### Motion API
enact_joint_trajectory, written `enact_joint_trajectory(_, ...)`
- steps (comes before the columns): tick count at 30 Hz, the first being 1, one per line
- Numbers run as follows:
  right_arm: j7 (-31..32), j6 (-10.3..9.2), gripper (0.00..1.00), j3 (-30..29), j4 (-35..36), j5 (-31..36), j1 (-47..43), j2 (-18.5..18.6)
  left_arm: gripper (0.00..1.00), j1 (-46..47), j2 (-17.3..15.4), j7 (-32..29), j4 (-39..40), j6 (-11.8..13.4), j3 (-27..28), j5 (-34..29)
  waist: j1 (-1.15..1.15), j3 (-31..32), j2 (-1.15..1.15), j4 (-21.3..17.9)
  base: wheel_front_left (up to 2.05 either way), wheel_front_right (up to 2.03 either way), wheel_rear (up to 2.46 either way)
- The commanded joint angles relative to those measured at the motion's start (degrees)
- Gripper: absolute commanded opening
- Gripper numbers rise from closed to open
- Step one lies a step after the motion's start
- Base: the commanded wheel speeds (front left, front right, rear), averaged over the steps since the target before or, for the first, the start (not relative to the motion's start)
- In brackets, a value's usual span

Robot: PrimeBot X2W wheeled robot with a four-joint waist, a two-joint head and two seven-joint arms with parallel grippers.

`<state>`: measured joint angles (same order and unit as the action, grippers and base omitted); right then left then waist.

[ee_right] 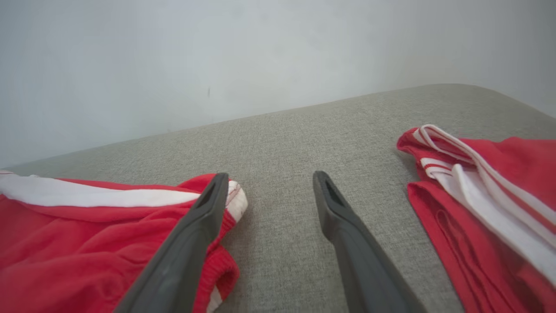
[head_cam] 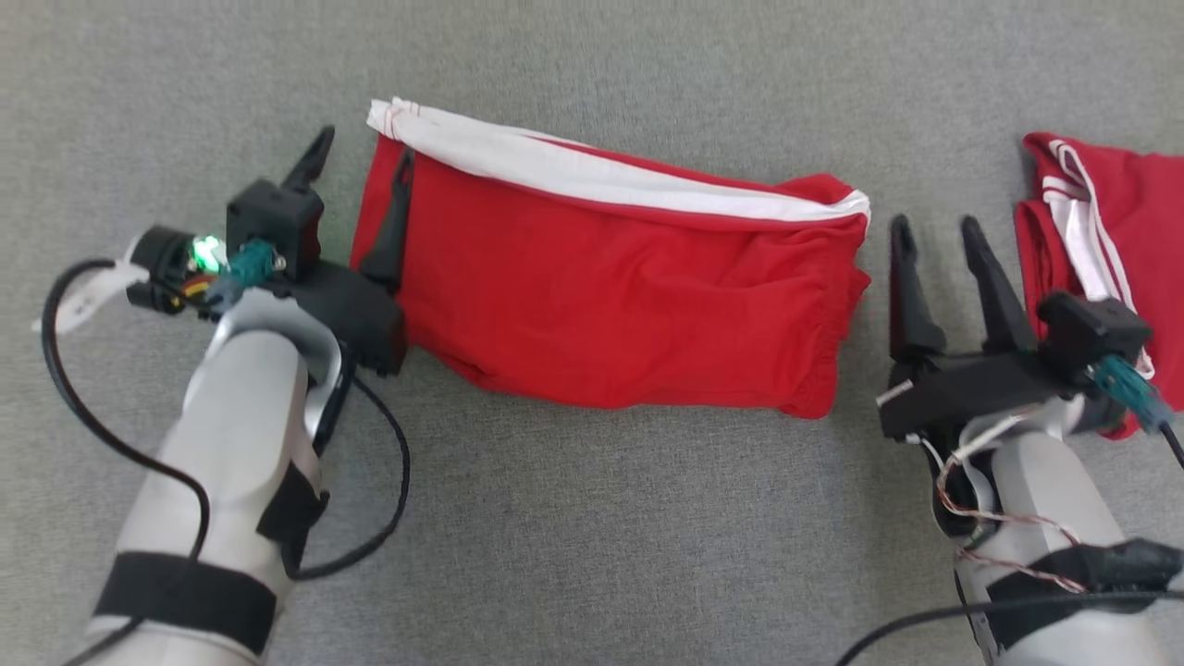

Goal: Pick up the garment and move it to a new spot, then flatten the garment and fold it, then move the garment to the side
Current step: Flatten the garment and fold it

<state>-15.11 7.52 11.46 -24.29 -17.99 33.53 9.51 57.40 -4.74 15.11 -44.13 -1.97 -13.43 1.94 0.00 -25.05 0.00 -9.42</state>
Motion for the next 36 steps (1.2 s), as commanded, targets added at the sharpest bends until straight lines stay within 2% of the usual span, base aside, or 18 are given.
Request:
enact_joint_trajectory(1, 0.0, -0.09, 1.00, -0.9, 0.7, 0.7, -1.3, -0.3, 1.00, -1.8, -0.2, 0.0, 0.4, -0.2, 0.2, 0.8, 0.00, 1.2, 0.00, 0.3, 0.00, 0.00, 0.00)
enact_joint_trajectory(8, 0.0, -0.09, 1.00, -4.9, 2.4, 3.0, -5.7, -0.8, 1.00, -5.8, 0.4, 0.0, -1.4, -0.9, 0.4, 1.8, 0.00, 3.9, 0.00, 0.6, 0.00, 0.00, 0.00)
enact_joint_trajectory(20, 0.0, -0.09, 1.00, -8.7, 4.3, 4.8, -11.0, -2.0, 1.00, -7.0, 1.3, 0.0, -14.4, -2.6, -0.1, 4.6, 0.00, 7.3, 0.00, -1.0, 0.00, 0.00, 0.00)
enact_joint_trajectory(22, 0.0, -0.09, 1.00, -8.9, 4.4, 5.0, -11.2, -2.3, 0.89, -7.0, 1.4, 0.0, -16.1, -2.9, -0.4, 4.7, 0.00, 7.6, 0.00, -1.2, 0.00, 0.00, 0.00)
enact_joint_trajectory(23, 0.0, -0.09, 1.00, -8.9, 4.4, 4.9, -11.3, -2.3, 0.64, -7.0, 1.5, 0.0, -16.8, -3.0, -0.5, 5.1, 0.00, 7.8, 0.00, -1.3, 0.00, 0.00, 0.00)
enact_joint_trajectory(24, 0.0, -0.09, 1.00, -8.9, 4.3, 4.9, -11.4, -2.3, 0.48, -6.9, 1.5, 0.0, -17.4, -3.3, -0.6, 5.2, 0.00, 7.9, 0.00, -1.3, 0.00, 0.00, 0.00)
enact_joint_trajectory(25, 0.0, -0.09, 1.00, -8.9, 4.2, 4.8, -11.4, -2.4, 0.38, -6.9, 1.6, -0.1, -18.1, -3.5, -0.8, 5.5, 0.00, 8.1, 0.00, -1.4, 0.00, 0.00, 0.00)
enact_joint_trajectory(26, 0.0, -0.09, 1.00, -8.9, 4.2, 4.8, -11.3, -2.4, 0.14, -6.8, 1.6, -0.1, -18.6, -3.5, -1.1, 5.6, 0.00, 8.3, 0.00, -1.5, 0.00, 0.00, 0.00)
enact_joint_trajectory(27, 0.0, -0.09, 1.00, -8.8, 4.2, 4.7, -11.3, -2.5, 0.05, -6.8, 1.6, -0.1, -18.9, -3.7, -1.3, 5.8, 0.00, 8.4, 0.00, -1.5, 0.00, 0.00, 0.00)
enact_joint_trajectory(28, 0.0, -0.09, 1.00, -8.8, 4.3, 4.6, -11.2, -2.5, 0.00, -6.7, 1.6, -0.1, -19.2, -3.9, -1.4, 6.0, 0.00, 8.6, 0.00, -1.6, 0.00, 0.00, 0.00)
enact_joint_trajectory(31, 0.0, -0.09, 1.00, -8.8, 4.2, 4.6, -11.2, -2.7, 0.00, -7.1, 1.7, -0.1, -19.5, -4.4, -1.9, 7.0, 0.00, 9.3, 0.00, -1.5, 0.00, 0.00, 0.00)
enact_joint_trajectory(36, 0.0, -0.09, 1.00, -8.8, 4.1, 4.3, -11.7, -2.9, 0.00, -8.9, 1.7, 0.0, -16.8, -3.3, -1.4, 8.0, 0.00, 10.7, 0.00, -1.1, 0.00, 0.00, 0.00)
